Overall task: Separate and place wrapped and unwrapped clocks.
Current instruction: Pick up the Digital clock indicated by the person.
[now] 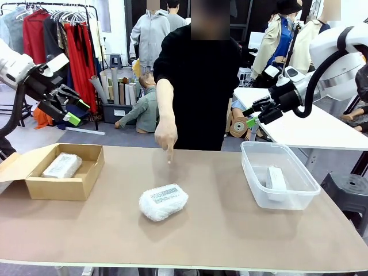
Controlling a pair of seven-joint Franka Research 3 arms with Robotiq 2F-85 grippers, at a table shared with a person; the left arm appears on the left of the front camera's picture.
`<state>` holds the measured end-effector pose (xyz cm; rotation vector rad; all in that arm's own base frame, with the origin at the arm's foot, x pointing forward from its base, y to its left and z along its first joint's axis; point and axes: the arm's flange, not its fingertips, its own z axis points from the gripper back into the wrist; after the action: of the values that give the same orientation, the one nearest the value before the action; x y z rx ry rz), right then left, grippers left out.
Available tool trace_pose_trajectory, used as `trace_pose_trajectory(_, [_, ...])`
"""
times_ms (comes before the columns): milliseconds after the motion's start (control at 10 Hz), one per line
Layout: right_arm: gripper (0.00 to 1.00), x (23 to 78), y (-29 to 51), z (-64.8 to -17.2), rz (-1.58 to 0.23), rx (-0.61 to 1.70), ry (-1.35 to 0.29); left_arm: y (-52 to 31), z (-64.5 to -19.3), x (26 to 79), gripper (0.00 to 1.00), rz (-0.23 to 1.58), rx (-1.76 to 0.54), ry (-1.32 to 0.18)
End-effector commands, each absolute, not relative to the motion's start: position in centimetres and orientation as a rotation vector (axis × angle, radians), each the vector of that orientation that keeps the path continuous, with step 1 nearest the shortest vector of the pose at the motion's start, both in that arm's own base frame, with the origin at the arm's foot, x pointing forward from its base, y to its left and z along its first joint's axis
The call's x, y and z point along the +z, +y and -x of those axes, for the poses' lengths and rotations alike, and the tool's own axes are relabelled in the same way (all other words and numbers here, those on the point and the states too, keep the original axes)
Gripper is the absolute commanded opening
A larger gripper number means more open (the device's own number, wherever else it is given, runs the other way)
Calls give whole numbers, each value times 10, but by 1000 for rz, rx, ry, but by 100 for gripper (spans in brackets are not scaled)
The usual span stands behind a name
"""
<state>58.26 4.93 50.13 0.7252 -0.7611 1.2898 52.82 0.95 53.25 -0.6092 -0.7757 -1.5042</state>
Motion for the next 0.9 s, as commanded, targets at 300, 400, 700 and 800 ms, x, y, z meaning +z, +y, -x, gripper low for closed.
trace_pose_trajectory(300, [100, 503, 50, -583, -716, 1298, -761, 11, -527, 533, 100, 621, -1502, -782])
trace_pose_trajectory(400, [100, 503, 50, -583, -716, 1298, -761, 11, -527, 533, 100, 621, -1502, -782])
trace_pose_trajectory(700, [100, 503, 50, -583, -716, 1298, -761, 11, -527, 533, 100, 621, -1502, -782])
trace_pose_trajectory(800, [100, 503, 50, -583, -716, 1298, -761, 11, -527, 533, 100, 621, -1502, -782])
